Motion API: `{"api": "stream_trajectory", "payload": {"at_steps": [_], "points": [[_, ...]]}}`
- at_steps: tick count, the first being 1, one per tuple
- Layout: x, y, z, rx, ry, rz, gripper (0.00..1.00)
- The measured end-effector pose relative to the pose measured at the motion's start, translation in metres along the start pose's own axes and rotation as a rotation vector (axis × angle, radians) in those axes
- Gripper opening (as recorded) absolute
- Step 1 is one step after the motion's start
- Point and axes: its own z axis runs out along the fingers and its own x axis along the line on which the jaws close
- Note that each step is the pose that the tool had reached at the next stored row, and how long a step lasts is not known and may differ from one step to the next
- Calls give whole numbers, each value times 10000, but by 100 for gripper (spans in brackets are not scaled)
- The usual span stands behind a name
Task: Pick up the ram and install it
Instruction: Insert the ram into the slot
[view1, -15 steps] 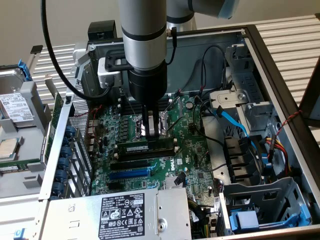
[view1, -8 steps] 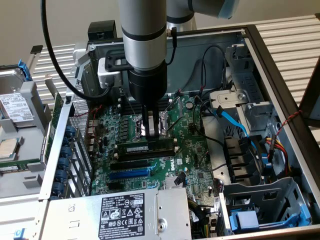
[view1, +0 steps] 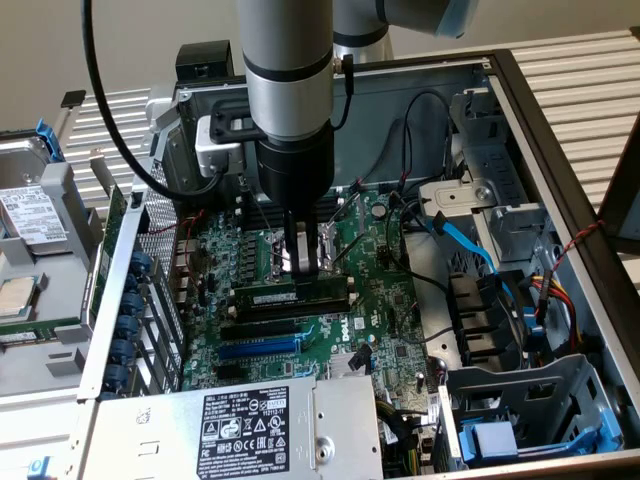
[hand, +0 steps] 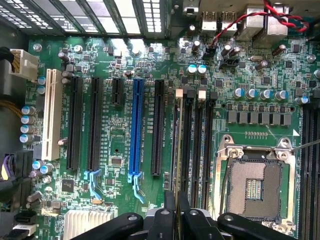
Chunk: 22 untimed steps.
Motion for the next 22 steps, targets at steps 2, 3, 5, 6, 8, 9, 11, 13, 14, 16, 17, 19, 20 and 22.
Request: {"api": "stream_trajectory", "payload": {"at_steps": [2, 3, 5, 6, 8, 9, 11, 13, 14, 16, 17, 19, 20, 22], "points": [[0, 0, 0, 1, 0, -21, 13], [0, 0, 0, 1, 1, -33, 13], [0, 0, 0, 2, 1, -58, 13], [0, 0, 0, 2, 1, -59, 13], [0, 0, 0, 1, 2, -62, 13], [0, 0, 0, 1, 2, -65, 13], [0, 0, 3, 2, 2, -70, 13], [0, 0, 7, 2, 1, -75, 13], [0, 1, 9, 2, 1, -77, 13], [0, 2, 10, 2, 2, -87, 13], [0, 2, 10, 2, 3, -97, 13], [0, 3, 11, 2, 3, -118, 13], [0, 3, 11, 3, 3, -127, 13], [-1, 4, 13, 4, 3, -146, 13]]}}
